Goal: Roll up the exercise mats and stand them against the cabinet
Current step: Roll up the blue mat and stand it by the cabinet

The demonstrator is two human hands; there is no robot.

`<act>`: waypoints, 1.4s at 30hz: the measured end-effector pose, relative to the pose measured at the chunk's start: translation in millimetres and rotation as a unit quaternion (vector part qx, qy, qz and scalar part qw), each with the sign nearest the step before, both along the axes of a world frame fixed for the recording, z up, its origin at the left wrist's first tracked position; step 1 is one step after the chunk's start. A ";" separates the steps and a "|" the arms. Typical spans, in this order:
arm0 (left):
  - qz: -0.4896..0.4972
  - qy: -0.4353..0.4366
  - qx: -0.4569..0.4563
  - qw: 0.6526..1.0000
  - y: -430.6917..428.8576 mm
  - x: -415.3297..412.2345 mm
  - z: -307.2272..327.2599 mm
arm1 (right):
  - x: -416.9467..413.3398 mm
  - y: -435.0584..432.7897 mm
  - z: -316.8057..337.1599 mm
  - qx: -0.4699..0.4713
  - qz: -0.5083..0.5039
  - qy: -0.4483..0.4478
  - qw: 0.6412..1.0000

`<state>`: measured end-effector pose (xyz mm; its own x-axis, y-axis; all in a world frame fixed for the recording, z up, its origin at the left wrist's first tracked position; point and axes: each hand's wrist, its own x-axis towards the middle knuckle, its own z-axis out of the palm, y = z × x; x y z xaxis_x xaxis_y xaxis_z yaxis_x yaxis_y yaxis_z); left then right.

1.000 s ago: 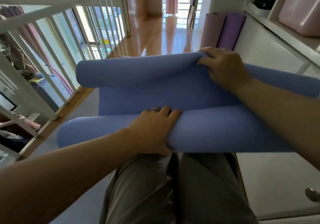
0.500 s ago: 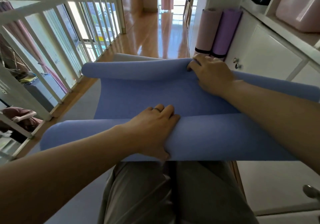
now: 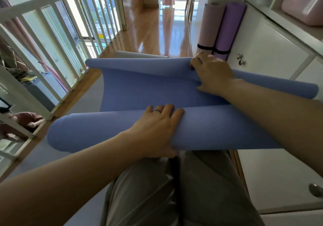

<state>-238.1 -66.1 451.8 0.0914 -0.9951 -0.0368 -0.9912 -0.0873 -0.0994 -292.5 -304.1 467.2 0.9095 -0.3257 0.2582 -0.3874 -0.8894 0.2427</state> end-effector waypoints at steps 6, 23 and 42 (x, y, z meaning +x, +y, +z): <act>0.016 -0.002 0.006 1.000 -16.4 8.9 -1.0 | 3.6 -3.7 -6.6 -0.011 0.020 -0.030 0.999; -0.031 0.057 0.099 0.993 -10.4 18.2 20.4 | -2.7 -9.9 -20.5 0.110 0.011 0.029 0.993; -0.029 0.048 0.020 0.998 -20.2 12.7 20.9 | -0.4 -18.8 -20.9 0.168 0.014 -0.025 0.985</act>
<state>-225.3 -86.3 472.7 0.0279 -0.9963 -0.0816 -0.9996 -0.0275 -0.0053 -292.9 -323.0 446.3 0.9081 -0.3760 0.1844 -0.3662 -0.9265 -0.0859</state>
